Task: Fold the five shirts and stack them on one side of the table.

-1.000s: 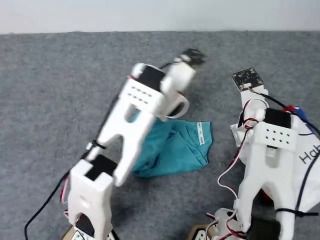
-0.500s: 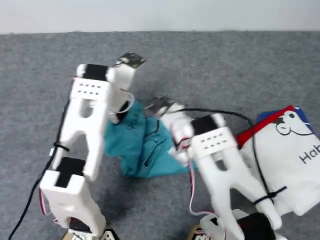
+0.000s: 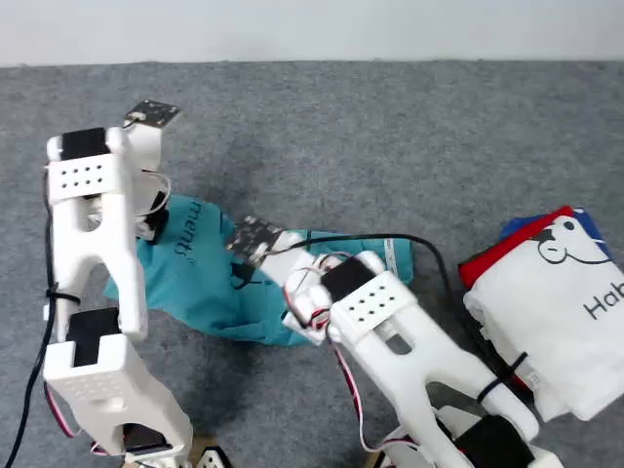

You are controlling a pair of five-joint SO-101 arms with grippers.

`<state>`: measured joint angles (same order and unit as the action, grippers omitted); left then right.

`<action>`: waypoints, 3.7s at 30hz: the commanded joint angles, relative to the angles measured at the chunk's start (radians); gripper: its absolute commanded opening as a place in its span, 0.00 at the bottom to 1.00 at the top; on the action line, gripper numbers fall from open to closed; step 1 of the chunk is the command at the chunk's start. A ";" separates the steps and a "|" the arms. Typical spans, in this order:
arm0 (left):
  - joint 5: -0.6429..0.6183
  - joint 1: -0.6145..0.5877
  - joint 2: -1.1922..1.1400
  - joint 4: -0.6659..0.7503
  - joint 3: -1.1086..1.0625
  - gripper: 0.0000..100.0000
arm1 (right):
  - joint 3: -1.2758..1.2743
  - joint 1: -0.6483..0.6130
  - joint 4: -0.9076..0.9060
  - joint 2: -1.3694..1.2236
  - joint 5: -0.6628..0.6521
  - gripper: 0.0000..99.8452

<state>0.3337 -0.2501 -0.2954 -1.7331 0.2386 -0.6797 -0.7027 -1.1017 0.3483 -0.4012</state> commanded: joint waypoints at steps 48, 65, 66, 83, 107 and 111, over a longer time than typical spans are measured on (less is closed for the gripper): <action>-0.023 0.051 0.058 -0.023 -0.004 0.01 | 0.031 0.018 0.232 0.084 0.032 0.12; -0.149 0.514 0.058 -0.023 0.024 0.01 | 0.025 0.661 -0.015 0.090 -0.089 0.12; -0.155 0.535 0.060 -0.023 0.047 0.01 | 0.018 0.693 -0.013 0.090 -0.091 0.12; -0.172 0.836 0.071 -0.023 0.082 0.01 | 0.006 0.949 -0.015 0.097 -0.095 0.12; -0.176 0.996 -0.376 -0.021 0.435 0.12 | 0.044 1.147 -0.024 0.228 -0.094 0.12; -0.176 0.987 -0.379 -0.021 0.487 0.17 | 0.046 1.205 -0.021 0.295 -0.089 0.12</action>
<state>0.1619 0.7365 -0.6943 -1.7377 0.6621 -0.6690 0.4526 -1.1201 0.5769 -0.4872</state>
